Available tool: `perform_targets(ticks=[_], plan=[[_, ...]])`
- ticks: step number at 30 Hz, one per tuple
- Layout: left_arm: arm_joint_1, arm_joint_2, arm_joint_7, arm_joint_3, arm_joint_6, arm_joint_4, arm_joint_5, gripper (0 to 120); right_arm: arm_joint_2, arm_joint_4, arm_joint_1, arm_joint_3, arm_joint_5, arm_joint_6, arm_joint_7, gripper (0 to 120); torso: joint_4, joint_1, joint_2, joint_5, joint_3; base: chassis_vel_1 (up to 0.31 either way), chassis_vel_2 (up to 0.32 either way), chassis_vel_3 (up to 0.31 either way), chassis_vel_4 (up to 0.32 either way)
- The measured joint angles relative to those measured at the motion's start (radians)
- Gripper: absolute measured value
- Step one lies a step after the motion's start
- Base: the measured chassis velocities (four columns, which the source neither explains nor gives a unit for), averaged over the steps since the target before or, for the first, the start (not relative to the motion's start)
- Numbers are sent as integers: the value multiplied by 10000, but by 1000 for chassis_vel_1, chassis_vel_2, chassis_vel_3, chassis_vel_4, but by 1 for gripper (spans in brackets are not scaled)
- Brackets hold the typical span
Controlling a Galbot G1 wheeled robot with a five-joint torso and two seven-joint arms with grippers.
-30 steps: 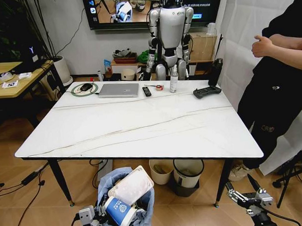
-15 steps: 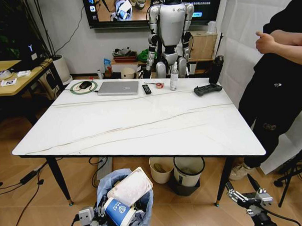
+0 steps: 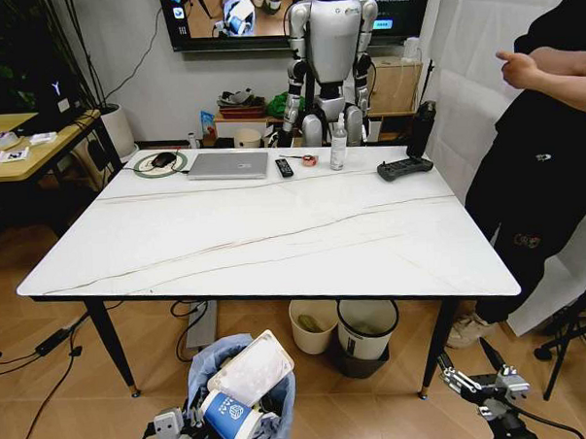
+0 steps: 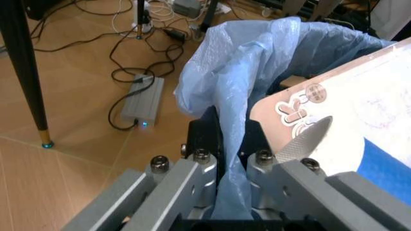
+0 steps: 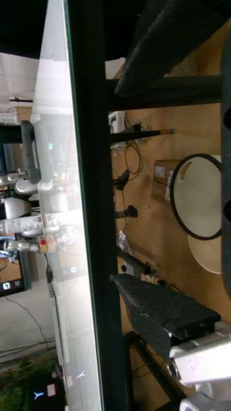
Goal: Pick up the trash bin and place the trash from the table into it.
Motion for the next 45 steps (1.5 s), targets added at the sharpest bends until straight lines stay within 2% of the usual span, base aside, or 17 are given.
perform_targets(ticks=[33, 45], plan=[[56, -1, -16, 148, -26, 54, 9, 0, 0, 0, 0, 0, 0, 0, 0, 100, 0, -760, -1732, 0, -972, 0, 0, 0, 0], [41, 17, -30, 139, -8, 49, 6, 0, 0, -1, 0, 0, 0, 0, 0, 100, 0, -969, -2205, 0, -1236, 0, 0, 0, 0]])
